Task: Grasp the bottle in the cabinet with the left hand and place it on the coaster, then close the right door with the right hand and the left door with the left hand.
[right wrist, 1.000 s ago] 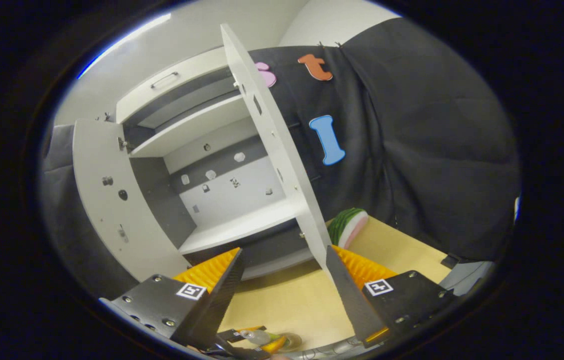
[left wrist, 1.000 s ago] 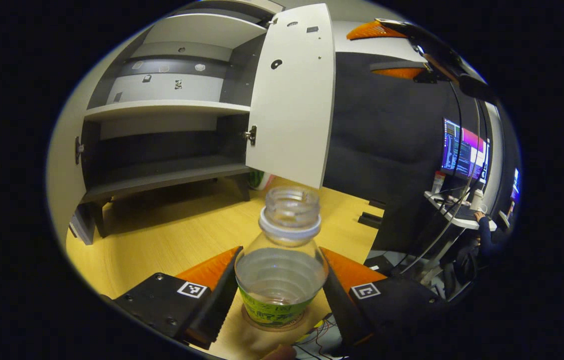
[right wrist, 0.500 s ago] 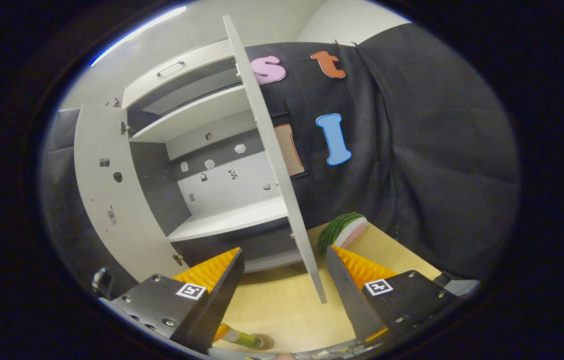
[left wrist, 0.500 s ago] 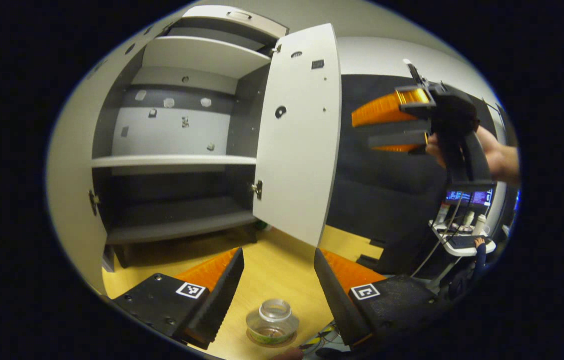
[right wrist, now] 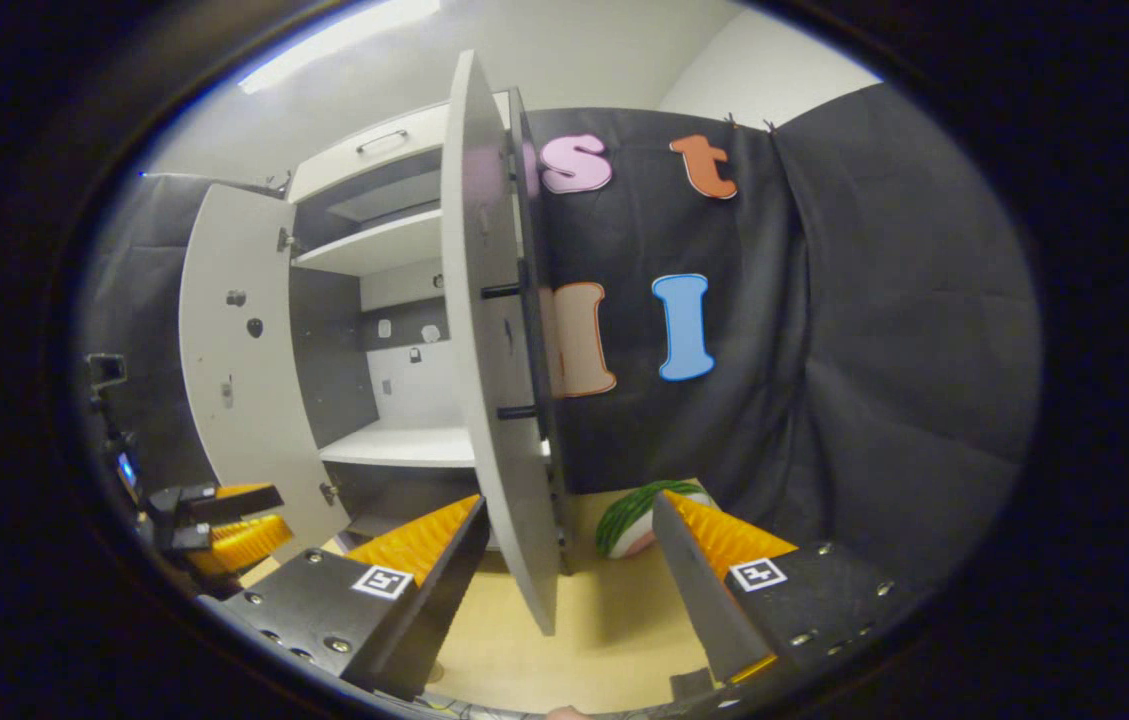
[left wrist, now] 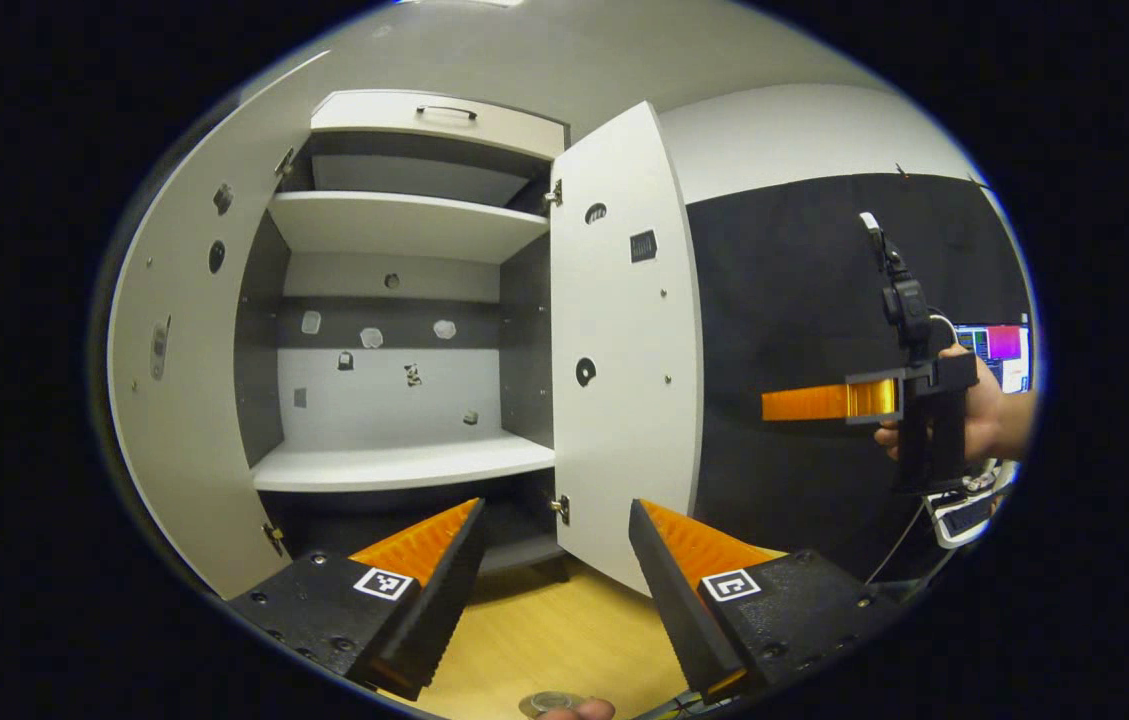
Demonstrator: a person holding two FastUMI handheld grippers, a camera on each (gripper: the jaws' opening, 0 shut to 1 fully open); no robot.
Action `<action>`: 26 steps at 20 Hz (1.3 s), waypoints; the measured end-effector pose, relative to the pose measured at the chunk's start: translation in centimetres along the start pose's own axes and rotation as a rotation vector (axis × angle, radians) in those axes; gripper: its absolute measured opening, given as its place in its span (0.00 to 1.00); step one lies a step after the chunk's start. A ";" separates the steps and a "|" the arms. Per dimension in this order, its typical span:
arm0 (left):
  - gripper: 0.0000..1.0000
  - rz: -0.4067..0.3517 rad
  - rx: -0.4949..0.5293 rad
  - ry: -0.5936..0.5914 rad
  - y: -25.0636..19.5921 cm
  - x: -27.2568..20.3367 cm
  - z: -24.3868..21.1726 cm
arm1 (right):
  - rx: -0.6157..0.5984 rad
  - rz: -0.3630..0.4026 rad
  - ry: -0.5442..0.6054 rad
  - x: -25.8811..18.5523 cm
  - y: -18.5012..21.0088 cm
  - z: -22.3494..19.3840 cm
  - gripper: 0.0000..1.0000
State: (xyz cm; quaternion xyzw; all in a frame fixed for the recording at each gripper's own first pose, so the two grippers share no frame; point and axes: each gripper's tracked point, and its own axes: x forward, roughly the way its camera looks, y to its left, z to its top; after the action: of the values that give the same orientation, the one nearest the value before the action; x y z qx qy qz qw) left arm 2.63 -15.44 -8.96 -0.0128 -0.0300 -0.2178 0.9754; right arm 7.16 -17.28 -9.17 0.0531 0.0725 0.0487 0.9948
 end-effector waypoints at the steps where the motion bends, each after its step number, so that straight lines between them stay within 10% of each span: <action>1: 0.89 0.029 0.030 -0.008 0.6 0.2 1.2 | -0.012 -0.004 -0.007 0.4 -1.3 0.6 1.00; 16: 0.96 0.569 0.131 0.054 11.6 -4.8 8.4 | -0.171 0.015 -0.049 12.1 -8.5 6.7 0.99; 26: 0.96 0.593 0.067 0.106 14.4 -12.5 7.2 | -0.188 0.061 -0.081 13.5 -0.7 9.1 0.99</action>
State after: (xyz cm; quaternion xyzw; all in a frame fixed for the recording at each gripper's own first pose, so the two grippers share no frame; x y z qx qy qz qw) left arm -2.94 3.21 -2.79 0.0225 0.0187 0.0774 0.9966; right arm 21.89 -17.48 -2.21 -0.0361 0.0256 0.0833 0.9955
